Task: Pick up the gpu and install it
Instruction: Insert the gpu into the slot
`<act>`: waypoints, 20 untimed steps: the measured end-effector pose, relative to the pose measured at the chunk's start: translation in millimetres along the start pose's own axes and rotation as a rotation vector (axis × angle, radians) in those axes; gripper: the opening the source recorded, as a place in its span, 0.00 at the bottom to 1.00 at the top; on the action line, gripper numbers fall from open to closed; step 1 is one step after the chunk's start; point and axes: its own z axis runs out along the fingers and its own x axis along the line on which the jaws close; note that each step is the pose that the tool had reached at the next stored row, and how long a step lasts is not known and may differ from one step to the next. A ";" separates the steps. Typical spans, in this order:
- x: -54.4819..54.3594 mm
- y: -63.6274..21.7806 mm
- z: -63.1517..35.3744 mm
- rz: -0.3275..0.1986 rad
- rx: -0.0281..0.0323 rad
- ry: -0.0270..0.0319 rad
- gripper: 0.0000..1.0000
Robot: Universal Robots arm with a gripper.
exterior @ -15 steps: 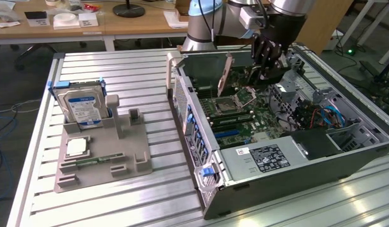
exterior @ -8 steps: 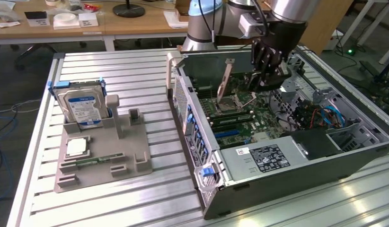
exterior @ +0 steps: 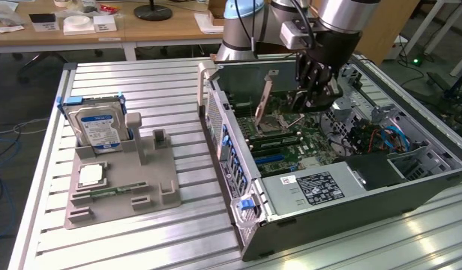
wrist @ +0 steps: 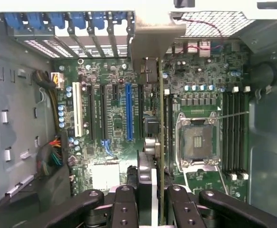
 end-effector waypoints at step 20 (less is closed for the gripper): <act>7.0 13.5 29.6 0.000 0.0000 0.0000 0.28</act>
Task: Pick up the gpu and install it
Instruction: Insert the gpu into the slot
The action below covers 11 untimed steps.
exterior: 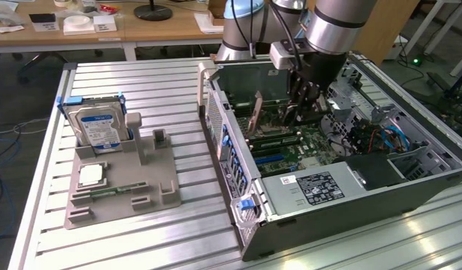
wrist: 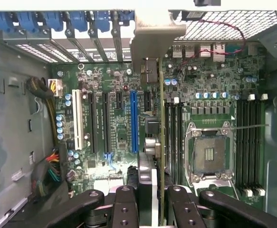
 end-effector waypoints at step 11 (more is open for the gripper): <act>7.4 0.2 12.8 -0.001 0.0000 0.0019 0.28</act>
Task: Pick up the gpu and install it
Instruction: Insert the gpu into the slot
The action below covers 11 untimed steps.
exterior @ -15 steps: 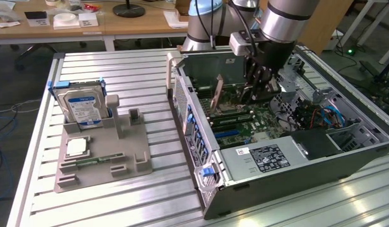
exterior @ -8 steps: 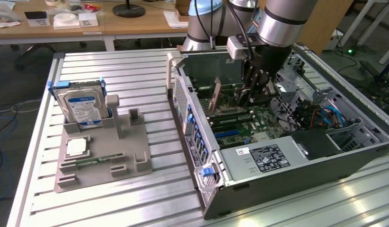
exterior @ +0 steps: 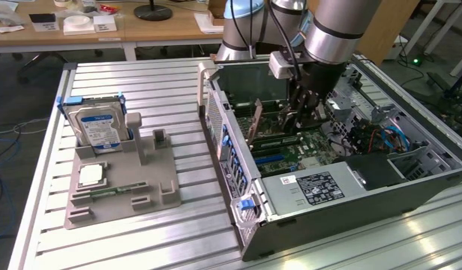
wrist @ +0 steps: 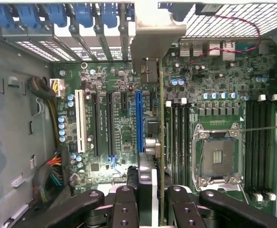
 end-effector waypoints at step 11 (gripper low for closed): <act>1.2 8.0 16.9 -0.035 0.0044 0.0001 0.28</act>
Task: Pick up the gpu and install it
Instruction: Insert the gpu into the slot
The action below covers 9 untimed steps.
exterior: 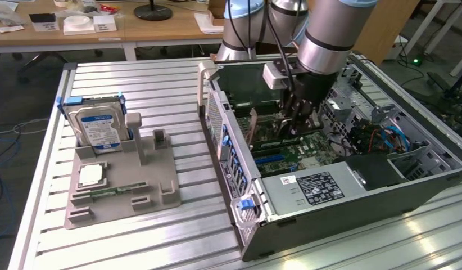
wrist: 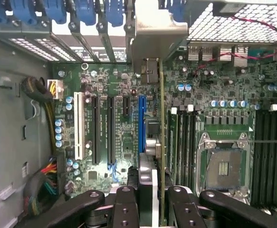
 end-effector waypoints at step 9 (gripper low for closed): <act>0.8 1.6 15.0 0.003 0.0064 0.0008 0.28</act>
